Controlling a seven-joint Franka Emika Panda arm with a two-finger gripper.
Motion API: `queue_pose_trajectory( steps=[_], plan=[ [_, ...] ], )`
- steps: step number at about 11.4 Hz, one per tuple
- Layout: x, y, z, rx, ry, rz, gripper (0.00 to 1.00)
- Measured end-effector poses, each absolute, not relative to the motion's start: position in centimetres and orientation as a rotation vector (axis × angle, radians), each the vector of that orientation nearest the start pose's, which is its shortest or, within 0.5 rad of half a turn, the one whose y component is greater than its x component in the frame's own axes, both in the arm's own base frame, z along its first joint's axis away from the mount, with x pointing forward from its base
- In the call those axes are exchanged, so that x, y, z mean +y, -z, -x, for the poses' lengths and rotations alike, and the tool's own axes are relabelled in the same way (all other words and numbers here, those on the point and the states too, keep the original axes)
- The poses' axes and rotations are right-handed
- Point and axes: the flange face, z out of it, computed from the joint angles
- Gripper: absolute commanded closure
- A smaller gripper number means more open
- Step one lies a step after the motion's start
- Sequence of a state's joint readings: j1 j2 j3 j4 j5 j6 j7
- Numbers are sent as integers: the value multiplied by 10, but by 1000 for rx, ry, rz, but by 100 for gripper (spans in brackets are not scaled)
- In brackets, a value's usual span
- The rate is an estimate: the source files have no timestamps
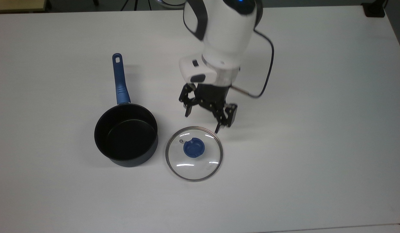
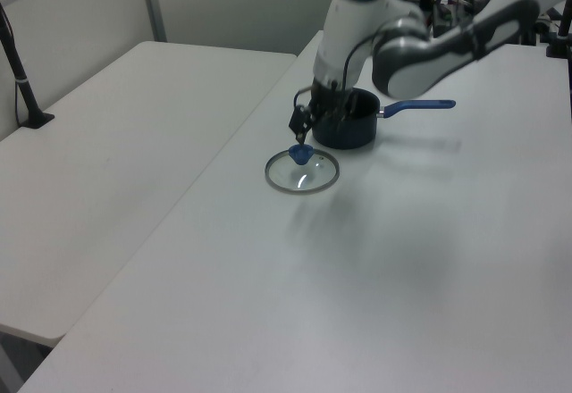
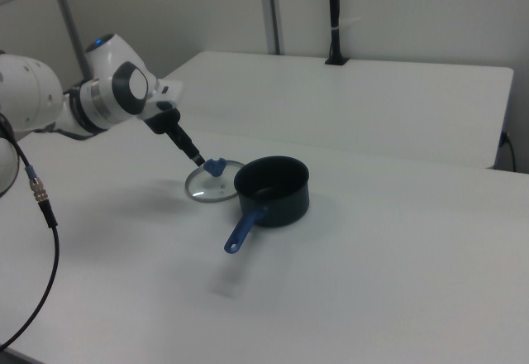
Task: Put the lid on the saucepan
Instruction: 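Move the gripper down over the glass lid's blue knob, then close the gripper on the blue knob of the glass lid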
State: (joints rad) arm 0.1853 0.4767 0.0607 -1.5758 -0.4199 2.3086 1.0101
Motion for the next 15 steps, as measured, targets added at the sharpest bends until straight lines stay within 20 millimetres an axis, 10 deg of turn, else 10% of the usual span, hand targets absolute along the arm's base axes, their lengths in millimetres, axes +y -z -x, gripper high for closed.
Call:
queue_pose_trajectory(
  steps=[10, 15],
  plan=[
    [154, -316, -723, 1220, 871, 2924, 4],
    [152, -312, -724, 1218, 877, 2932, 55]
  ],
)
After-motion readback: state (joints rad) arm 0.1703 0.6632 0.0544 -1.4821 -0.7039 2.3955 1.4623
